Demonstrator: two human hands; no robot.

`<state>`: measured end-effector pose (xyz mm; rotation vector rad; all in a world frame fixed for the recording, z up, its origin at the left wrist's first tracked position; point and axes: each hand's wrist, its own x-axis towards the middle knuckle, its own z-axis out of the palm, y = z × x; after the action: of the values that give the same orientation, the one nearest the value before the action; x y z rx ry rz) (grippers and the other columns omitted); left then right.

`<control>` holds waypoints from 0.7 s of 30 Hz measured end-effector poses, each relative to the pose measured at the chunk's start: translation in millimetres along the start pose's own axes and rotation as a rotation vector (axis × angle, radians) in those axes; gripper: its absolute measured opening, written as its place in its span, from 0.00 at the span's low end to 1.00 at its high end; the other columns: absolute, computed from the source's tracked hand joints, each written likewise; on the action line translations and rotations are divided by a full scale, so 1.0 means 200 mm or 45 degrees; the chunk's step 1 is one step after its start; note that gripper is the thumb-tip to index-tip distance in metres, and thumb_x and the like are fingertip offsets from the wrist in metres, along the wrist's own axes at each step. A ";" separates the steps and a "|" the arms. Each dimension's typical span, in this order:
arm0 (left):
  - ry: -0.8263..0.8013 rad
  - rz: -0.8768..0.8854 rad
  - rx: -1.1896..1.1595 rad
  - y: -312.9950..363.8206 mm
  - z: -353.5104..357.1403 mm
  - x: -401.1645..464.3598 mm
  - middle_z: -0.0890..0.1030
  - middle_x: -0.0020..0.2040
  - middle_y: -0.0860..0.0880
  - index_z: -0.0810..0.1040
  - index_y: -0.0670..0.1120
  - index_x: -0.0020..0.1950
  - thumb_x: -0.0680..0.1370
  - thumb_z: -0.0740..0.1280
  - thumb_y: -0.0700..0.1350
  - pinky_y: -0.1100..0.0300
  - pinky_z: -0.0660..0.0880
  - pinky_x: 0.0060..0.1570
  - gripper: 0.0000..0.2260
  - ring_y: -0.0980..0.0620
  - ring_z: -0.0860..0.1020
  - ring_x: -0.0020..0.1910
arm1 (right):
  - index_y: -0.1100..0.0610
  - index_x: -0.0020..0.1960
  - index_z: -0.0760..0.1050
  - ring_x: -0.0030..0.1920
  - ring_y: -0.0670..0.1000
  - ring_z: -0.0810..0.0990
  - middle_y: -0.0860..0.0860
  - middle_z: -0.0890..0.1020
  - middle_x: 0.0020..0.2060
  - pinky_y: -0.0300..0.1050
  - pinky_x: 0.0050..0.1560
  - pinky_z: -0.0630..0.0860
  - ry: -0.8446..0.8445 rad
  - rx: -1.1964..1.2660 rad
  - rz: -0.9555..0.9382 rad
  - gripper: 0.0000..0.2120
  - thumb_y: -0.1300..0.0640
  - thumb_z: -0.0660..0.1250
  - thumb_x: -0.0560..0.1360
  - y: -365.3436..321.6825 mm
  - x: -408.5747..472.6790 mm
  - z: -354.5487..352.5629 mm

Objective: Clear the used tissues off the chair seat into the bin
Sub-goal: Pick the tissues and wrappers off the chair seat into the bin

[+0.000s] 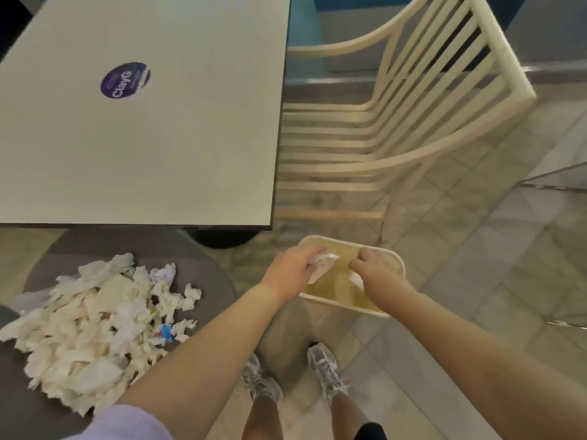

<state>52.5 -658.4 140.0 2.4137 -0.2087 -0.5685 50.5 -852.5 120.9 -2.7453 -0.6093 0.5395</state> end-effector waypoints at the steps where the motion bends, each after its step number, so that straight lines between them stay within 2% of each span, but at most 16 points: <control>1: -0.073 -0.025 0.009 -0.01 0.03 0.02 0.71 0.68 0.46 0.65 0.50 0.72 0.78 0.61 0.38 0.52 0.66 0.65 0.22 0.48 0.69 0.66 | 0.63 0.55 0.72 0.51 0.54 0.69 0.57 0.70 0.53 0.42 0.45 0.60 -0.077 0.005 0.053 0.15 0.73 0.59 0.70 0.01 0.00 0.01; 4: -0.211 -0.070 0.110 -0.05 0.07 0.04 0.66 0.72 0.47 0.59 0.51 0.74 0.79 0.60 0.39 0.49 0.62 0.68 0.25 0.47 0.63 0.70 | 0.61 0.57 0.70 0.55 0.55 0.68 0.56 0.68 0.55 0.43 0.49 0.68 -0.173 -0.030 0.149 0.15 0.69 0.59 0.72 0.02 0.02 0.02; 6: -0.212 -0.093 0.100 -0.10 0.07 0.01 0.66 0.72 0.47 0.60 0.50 0.73 0.79 0.59 0.40 0.50 0.62 0.69 0.23 0.47 0.63 0.70 | 0.59 0.57 0.70 0.56 0.55 0.69 0.56 0.68 0.56 0.47 0.51 0.72 -0.218 -0.063 0.157 0.15 0.68 0.58 0.72 -0.01 0.03 0.01; 11: -0.127 -0.153 0.046 -0.24 0.00 -0.14 0.72 0.65 0.48 0.68 0.49 0.69 0.79 0.60 0.43 0.52 0.66 0.65 0.18 0.50 0.69 0.65 | 0.57 0.62 0.69 0.56 0.55 0.70 0.55 0.68 0.58 0.51 0.52 0.75 -0.309 -0.146 0.095 0.16 0.66 0.56 0.75 -0.17 0.12 0.00; 14: -0.065 -0.232 0.062 -0.38 -0.07 -0.26 0.71 0.66 0.47 0.69 0.48 0.68 0.79 0.60 0.43 0.49 0.66 0.66 0.17 0.49 0.68 0.66 | 0.57 0.65 0.67 0.59 0.56 0.69 0.56 0.68 0.60 0.53 0.55 0.75 -0.398 -0.223 -0.037 0.18 0.65 0.57 0.75 -0.34 0.21 0.03; 16: -0.013 -0.288 0.066 -0.49 -0.12 -0.36 0.71 0.66 0.47 0.70 0.48 0.67 0.79 0.60 0.43 0.49 0.66 0.65 0.16 0.48 0.68 0.66 | 0.59 0.64 0.67 0.60 0.57 0.69 0.57 0.69 0.60 0.51 0.53 0.75 -0.417 -0.259 -0.133 0.17 0.66 0.57 0.75 -0.50 0.27 0.05; 21: 0.151 -0.458 0.043 -0.81 -0.29 -0.65 0.73 0.62 0.46 0.72 0.45 0.65 0.79 0.61 0.44 0.57 0.66 0.61 0.15 0.48 0.70 0.62 | 0.58 0.61 0.68 0.60 0.56 0.70 0.55 0.70 0.58 0.48 0.49 0.73 -0.404 -0.272 -0.357 0.14 0.64 0.58 0.76 -0.98 0.45 0.10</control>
<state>-36.4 -463.8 124.1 2.5237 0.2741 -0.5793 50.2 -637.5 142.8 -2.7143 -1.1682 0.8933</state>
